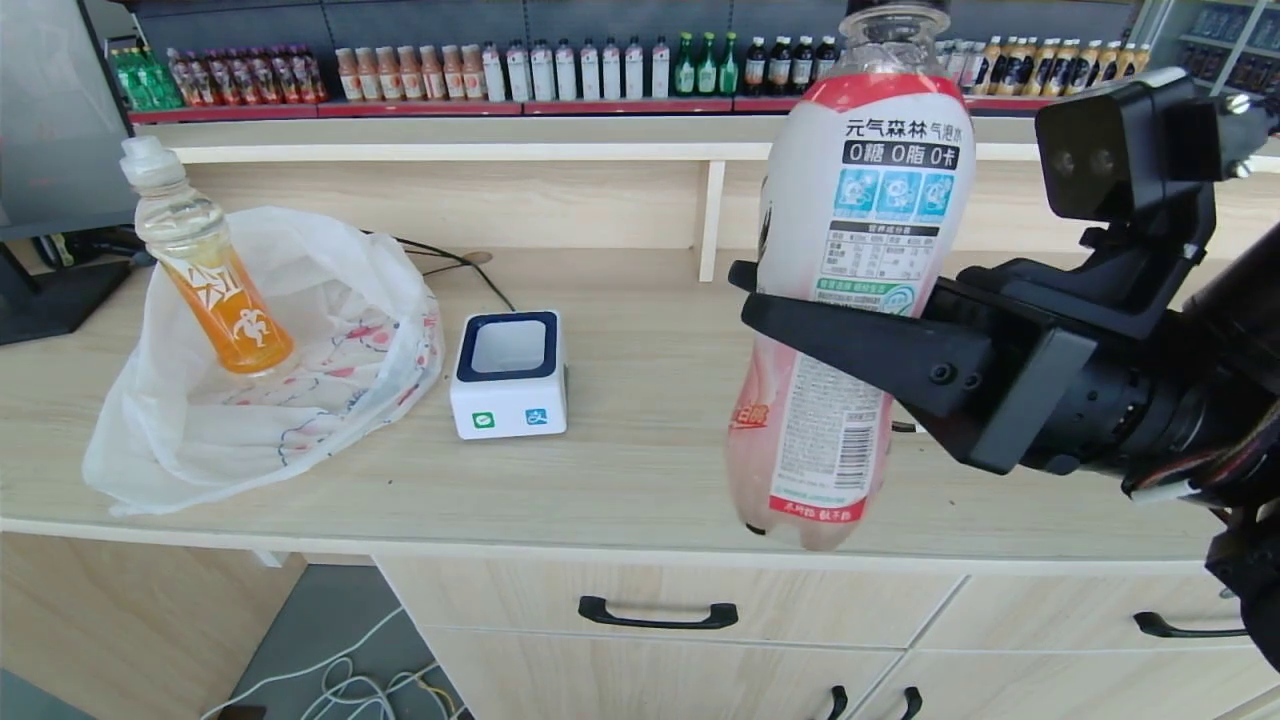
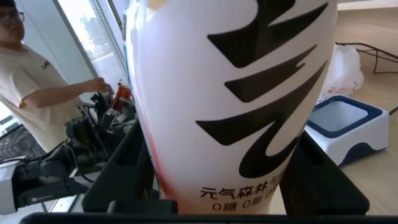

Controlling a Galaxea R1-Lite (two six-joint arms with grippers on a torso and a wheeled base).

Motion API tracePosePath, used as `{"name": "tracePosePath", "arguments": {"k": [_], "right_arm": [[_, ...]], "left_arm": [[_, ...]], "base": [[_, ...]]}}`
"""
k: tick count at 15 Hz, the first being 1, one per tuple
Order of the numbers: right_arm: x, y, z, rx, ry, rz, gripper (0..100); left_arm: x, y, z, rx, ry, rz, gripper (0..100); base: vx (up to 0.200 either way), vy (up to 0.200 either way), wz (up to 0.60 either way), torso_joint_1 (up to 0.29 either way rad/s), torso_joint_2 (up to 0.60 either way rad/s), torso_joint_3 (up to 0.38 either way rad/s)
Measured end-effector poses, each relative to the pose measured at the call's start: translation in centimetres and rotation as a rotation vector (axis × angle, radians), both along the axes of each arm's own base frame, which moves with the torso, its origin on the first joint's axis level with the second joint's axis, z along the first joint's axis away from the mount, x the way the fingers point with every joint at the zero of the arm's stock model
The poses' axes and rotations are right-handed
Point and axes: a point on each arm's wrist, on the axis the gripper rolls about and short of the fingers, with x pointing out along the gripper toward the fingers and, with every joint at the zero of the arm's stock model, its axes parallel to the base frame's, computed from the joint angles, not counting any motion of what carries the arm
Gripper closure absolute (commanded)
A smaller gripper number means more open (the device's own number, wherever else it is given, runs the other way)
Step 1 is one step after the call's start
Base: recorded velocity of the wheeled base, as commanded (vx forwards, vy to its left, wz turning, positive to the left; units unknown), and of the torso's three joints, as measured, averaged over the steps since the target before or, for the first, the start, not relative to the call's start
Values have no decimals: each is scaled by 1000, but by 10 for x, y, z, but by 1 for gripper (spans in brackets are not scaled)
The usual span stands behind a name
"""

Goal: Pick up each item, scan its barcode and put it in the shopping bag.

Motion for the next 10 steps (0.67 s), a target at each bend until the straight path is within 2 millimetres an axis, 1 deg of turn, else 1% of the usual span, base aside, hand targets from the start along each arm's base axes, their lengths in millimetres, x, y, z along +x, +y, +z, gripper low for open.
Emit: {"name": "tracePosePath", "arguments": {"k": [3, 10], "right_arm": [[-1, 3, 11, 23, -13, 15, 100], [-11, 13, 13, 31, -19, 61, 100]], "left_arm": [[0, 0, 0, 0, 0, 0, 0], [0, 0, 0, 0, 0, -1, 0]], "base": [[0, 0, 0, 0, 0, 0], [0, 0, 0, 0, 0, 0]]}}
